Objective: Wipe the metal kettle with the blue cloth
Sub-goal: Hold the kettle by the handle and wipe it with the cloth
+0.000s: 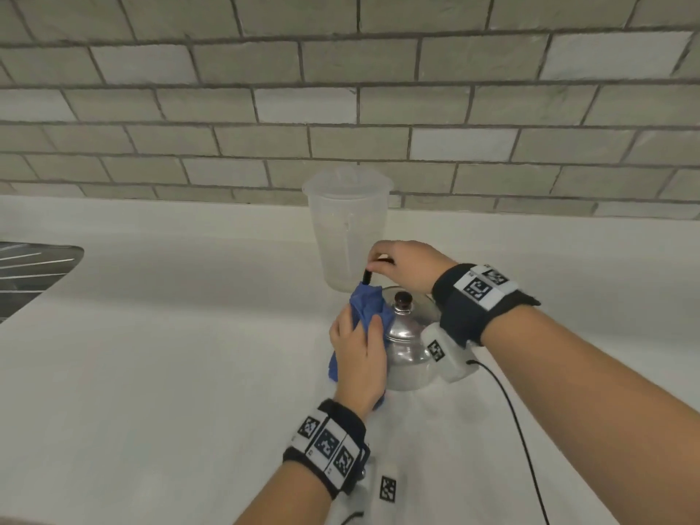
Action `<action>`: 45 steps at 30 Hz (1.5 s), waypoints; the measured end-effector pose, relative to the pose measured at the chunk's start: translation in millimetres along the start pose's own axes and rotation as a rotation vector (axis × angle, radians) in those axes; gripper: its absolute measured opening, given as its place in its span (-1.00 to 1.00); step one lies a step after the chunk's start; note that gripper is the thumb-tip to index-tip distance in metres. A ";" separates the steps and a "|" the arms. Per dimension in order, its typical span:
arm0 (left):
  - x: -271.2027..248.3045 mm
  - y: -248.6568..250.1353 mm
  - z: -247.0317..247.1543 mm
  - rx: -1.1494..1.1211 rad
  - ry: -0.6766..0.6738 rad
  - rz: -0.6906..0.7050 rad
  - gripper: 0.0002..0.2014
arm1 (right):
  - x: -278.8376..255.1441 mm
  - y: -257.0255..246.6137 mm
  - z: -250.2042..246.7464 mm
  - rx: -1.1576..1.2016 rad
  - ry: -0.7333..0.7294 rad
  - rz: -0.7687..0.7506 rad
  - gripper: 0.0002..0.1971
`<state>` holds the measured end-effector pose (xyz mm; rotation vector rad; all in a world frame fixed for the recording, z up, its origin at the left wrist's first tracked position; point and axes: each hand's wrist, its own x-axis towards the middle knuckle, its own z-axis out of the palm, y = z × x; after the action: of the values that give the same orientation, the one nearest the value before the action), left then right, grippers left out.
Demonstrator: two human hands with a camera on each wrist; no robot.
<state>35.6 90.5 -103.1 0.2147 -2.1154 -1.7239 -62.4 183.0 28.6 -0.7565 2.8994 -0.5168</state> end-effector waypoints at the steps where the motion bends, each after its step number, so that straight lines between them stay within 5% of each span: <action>1: 4.4 3.9 -2.2 0.018 -0.037 0.004 -0.66 | -2.7 7.1 -4.4 0.070 -0.034 -0.028 -0.69; 6: 8.9 -4.8 2.5 -0.092 -0.154 0.030 -0.50 | -8.7 26.5 9.8 0.196 0.128 0.043 -0.66; 12: -29.1 0.6 14.3 0.199 -0.332 0.031 -0.39 | -4.7 18.8 17.3 0.334 0.222 0.185 -0.66; 17: 11.3 2.8 2.5 -0.161 -0.181 -0.157 -0.38 | -22.8 18.5 -3.9 0.612 0.049 0.004 -0.60; 20: 44.3 -5.1 -8.8 -0.327 -0.221 -0.401 -0.41 | -28.4 31.5 -16.8 0.231 -0.082 -0.182 -0.58; 23: 58.8 -0.3 -5.9 -0.382 -0.202 -0.529 -0.69 | -29.2 38.2 -23.9 -0.345 -0.009 -0.380 -0.75; 25: 60.3 -0.7 -2.4 -0.392 -0.212 -0.563 -0.71 | -28.7 37.6 -28.7 -0.519 -0.014 -0.418 -0.86; 32: 55.6 -4.7 -1.3 -0.433 -0.170 -0.429 -0.43 | -36.1 33.1 -20.1 -0.542 -0.036 -0.298 -0.83; 38: 57.7 -4.4 -11.6 -0.499 -0.183 -0.509 -0.67 | -30.0 15.5 -1.1 -0.448 0.054 -0.206 -0.76; 42: 57.2 -2.3 -22.8 -0.570 -0.260 -0.591 -0.69 | -25.2 5.1 -14.7 -0.423 -0.121 -0.226 -0.42; 45: 53.4 -7.8 -26.4 -0.603 -0.230 -0.630 -0.68 | -22.9 4.5 -22.0 -0.473 -0.179 -0.242 -0.33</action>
<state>-3.3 45.5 -95.3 0.5668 -1.6454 -2.7801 -48.5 204.5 47.9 -1.1526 2.7963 0.2278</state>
